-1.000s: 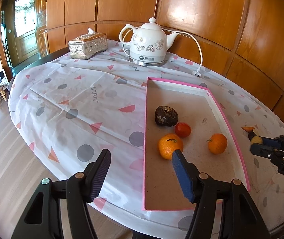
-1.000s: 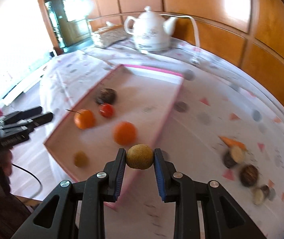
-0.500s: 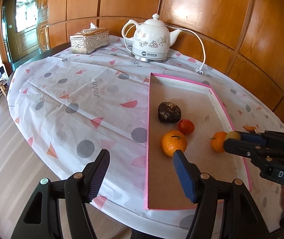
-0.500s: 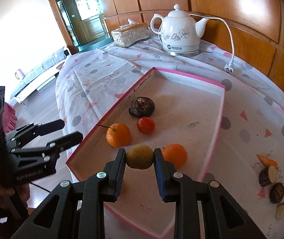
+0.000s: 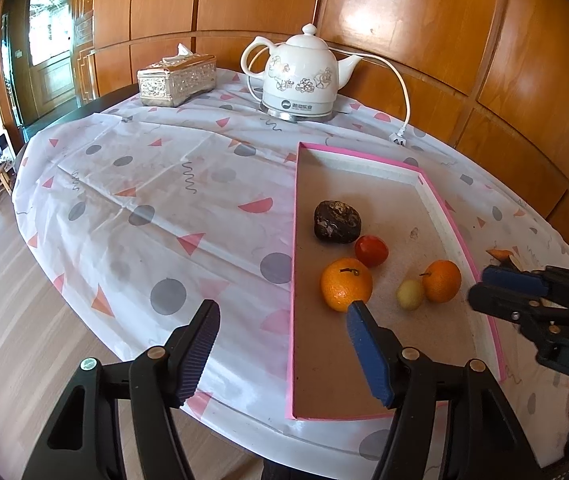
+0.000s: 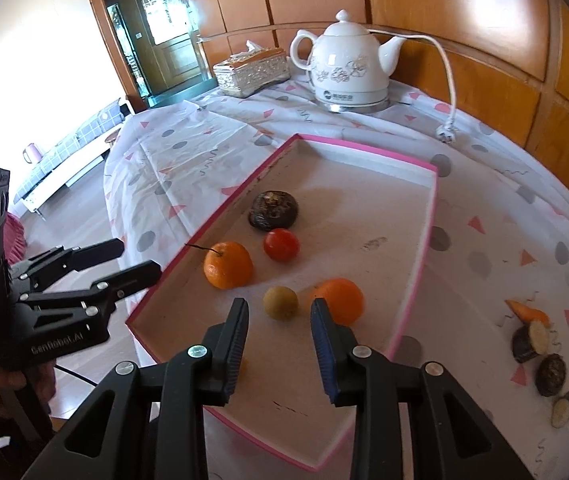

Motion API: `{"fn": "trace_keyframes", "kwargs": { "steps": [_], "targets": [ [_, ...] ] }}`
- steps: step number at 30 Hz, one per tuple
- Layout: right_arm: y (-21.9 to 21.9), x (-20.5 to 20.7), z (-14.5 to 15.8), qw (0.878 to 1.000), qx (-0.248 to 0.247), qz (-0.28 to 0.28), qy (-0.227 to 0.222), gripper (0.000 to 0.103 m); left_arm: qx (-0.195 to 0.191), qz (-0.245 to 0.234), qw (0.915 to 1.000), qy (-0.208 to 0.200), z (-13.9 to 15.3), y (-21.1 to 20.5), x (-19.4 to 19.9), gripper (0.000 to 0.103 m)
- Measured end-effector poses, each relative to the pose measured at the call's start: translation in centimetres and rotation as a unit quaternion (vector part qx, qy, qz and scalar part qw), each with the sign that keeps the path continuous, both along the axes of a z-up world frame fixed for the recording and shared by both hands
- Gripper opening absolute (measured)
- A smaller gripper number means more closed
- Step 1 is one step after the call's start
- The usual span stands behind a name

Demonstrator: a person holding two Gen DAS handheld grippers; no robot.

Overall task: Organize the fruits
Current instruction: 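Move the left tool toward the cut dark cylindrical slices by the carrot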

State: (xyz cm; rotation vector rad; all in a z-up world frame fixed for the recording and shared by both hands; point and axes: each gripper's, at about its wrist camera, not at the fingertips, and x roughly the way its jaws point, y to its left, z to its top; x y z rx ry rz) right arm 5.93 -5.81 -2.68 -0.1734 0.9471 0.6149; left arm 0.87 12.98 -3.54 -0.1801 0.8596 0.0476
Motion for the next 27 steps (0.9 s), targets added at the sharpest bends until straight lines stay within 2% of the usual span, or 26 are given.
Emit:
{"fn": "trace_keyframes", "kwargs": {
  "steps": [6,27],
  "targets": [
    [-2.1,-0.4,0.7,0.999,-0.017,-0.023,-0.019,0.037,0.004,-0.004,1.0000,-0.005,0.2,-0.4,-0.2,0.074],
    [-13.8,-1.0,1.0,0.990,-0.064,-0.124,-0.025,0.037,0.018,-0.035,0.9992,-0.003,0.6,-3.0,0.2,0.075]
  ]
}}
